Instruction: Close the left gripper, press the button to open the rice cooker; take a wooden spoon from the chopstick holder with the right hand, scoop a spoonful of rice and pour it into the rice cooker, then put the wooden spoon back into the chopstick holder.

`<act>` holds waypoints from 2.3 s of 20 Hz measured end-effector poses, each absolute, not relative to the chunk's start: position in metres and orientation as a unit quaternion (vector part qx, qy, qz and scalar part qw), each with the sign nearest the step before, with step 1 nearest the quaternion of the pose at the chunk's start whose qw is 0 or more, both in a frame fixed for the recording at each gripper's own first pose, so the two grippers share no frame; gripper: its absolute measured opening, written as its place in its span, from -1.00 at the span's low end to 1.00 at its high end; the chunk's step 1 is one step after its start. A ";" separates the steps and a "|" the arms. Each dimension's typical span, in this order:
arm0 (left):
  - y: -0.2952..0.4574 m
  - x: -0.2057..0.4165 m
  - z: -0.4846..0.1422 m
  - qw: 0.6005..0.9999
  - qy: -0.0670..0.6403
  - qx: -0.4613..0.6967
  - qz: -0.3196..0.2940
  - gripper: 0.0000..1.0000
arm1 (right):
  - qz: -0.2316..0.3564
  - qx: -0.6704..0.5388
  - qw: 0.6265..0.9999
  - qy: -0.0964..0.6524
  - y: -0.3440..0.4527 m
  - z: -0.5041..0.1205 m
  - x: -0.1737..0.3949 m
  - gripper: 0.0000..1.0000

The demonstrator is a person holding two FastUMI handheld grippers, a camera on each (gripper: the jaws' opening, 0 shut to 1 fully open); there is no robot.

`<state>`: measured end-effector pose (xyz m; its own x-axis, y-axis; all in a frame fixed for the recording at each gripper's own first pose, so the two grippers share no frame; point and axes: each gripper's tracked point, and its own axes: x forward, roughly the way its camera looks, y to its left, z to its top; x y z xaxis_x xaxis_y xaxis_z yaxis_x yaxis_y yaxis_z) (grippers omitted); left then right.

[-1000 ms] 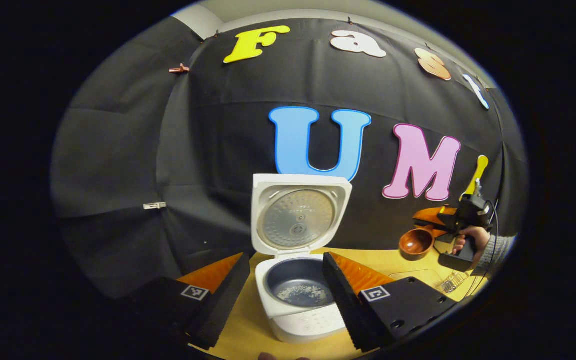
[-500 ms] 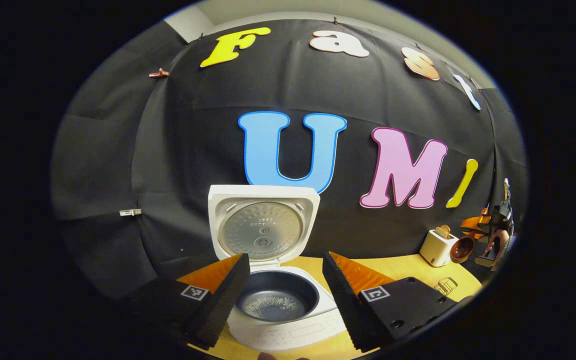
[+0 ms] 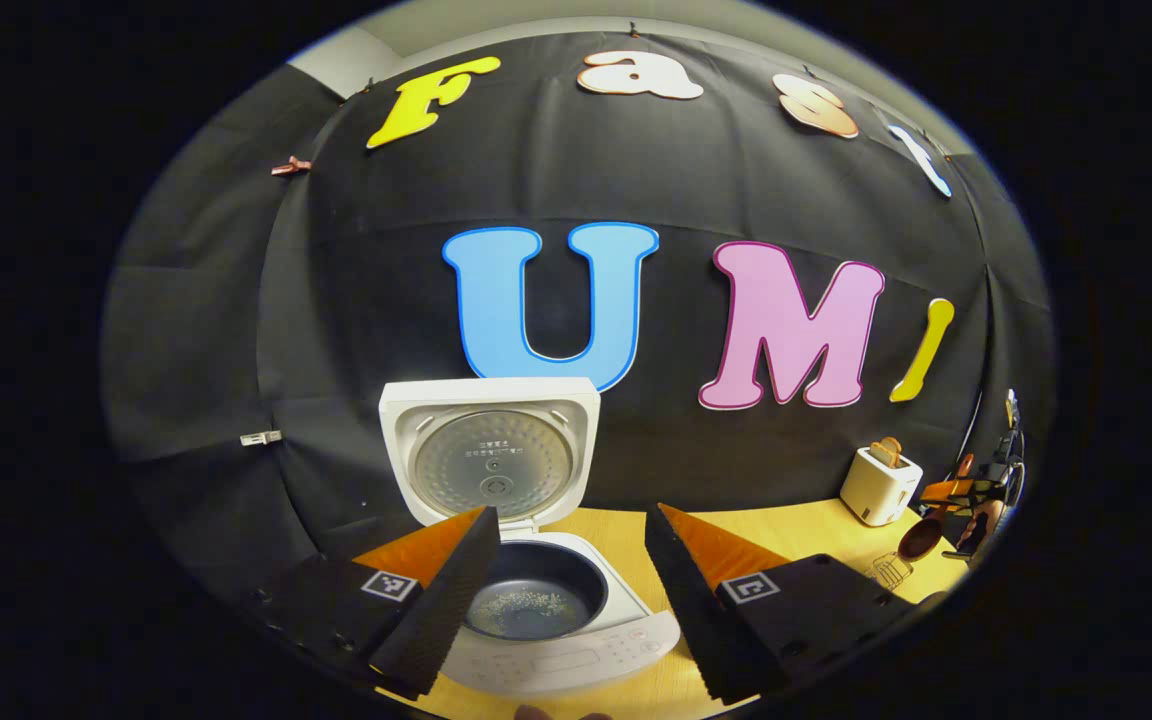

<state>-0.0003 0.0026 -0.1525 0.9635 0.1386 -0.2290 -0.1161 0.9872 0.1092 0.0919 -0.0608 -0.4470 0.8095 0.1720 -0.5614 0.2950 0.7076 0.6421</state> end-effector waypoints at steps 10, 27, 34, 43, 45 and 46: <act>-0.030 0.000 -0.150 0.986 0.133 0.035 0.092 0.89 | 0.025 0.349 0.866 0.357 -0.030 -0.507 0.080 -0.63; -0.009 0.014 -0.137 0.992 0.104 0.021 0.070 0.89 | -0.022 0.343 0.862 0.373 -0.059 -0.490 0.044 0.31; 0.008 0.031 -0.118 0.996 0.072 0.031 0.049 0.89 | -0.041 0.298 0.885 0.356 -0.087 -0.449 0.006 0.31; 0.068 0.110 -0.045 0.996 -0.004 0.062 0.071 0.90 | 0.019 0.216 0.935 0.281 -0.066 -0.326 -0.021 0.32; 0.079 0.134 -0.034 0.993 -0.014 0.081 0.080 0.91 | 0.039 0.203 0.944 0.256 -0.052 -0.293 -0.019 0.49; 0.085 0.147 -0.031 0.992 -0.015 0.090 0.085 0.89 | 0.044 0.198 0.948 0.245 -0.046 -0.278 -0.017 0.58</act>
<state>0.1469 0.0846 -0.0314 0.9852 0.1650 0.0453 -0.1705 0.9695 0.1763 -0.0174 -0.0461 -0.2778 0.8761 0.1811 -0.4467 0.0133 0.9173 0.3979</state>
